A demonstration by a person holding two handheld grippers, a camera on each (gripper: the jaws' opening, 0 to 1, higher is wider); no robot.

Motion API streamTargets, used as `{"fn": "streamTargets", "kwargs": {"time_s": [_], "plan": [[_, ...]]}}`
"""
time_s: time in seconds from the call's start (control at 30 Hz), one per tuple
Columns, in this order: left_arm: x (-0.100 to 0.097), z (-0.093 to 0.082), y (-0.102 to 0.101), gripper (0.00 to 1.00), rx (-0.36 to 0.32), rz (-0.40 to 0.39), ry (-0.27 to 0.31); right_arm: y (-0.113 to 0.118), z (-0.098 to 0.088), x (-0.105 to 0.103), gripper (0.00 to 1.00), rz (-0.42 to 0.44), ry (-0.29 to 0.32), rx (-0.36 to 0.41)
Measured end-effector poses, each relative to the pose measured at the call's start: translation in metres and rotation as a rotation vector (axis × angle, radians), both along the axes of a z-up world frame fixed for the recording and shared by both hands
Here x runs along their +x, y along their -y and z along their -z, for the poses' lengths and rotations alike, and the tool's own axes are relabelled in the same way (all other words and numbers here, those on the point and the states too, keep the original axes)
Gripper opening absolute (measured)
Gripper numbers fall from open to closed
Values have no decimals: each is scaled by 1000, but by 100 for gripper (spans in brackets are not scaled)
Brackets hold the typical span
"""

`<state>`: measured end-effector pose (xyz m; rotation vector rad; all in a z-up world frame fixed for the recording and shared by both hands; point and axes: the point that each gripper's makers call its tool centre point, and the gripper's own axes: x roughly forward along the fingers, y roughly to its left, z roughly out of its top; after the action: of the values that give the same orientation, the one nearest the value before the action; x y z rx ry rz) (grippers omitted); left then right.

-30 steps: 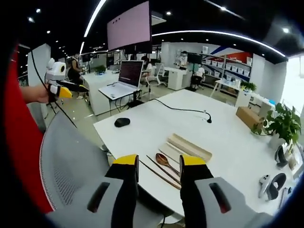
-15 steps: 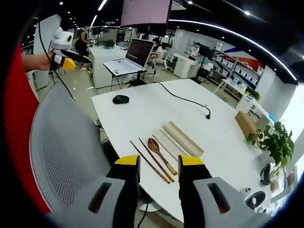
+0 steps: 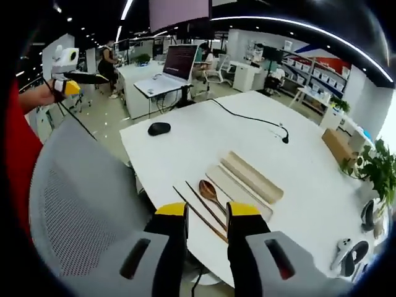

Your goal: Arrange the utensils inside the cutlery case until each visible utensil rests in its matching compartment.

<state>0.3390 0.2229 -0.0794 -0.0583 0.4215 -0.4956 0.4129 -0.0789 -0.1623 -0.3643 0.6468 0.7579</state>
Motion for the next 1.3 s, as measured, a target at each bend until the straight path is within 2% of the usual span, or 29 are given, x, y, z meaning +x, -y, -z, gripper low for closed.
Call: {"fn": "streamTargets", "kwargs": {"time_s": [0.07,0.13,0.2,0.23,0.27,0.4,0.6,0.73,0.9,1.0,1.1,1.3], "plan": [[-2,0,-1,91,13,8,2,-3,0,3,24,14,0,40],[-2,2,-6,91,23,-2,1,-6,3,4,23,-1,-5,34],[-2,1,-10,91,13,-20,2,-7,7,7,24,-39,8,-16],[-2,0,-13,91,-15,-47,1,-7,13,10,25,-76,13,-83],[-2,1,-13,90,-20,-52,-5,-8,15,11,25,-90,11,-101],[-3,8,-12,90,-1,-49,-30,-17,24,16,25,-123,-10,-100],[-5,20,-15,89,55,-59,-69,-19,41,12,23,-214,-18,-198],[-6,18,-21,97,41,-119,-70,-19,51,14,22,-250,-27,-241],[-11,17,-16,95,44,-87,-64,-14,58,21,20,-286,-45,-286],[-12,18,-17,92,46,-86,-67,-12,62,24,20,-311,-65,-303],[-13,21,-20,90,48,-101,-75,-11,72,25,19,-324,-111,-299],[-15,23,-22,88,54,-106,-84,-8,105,24,15,-395,-181,-393]]}}
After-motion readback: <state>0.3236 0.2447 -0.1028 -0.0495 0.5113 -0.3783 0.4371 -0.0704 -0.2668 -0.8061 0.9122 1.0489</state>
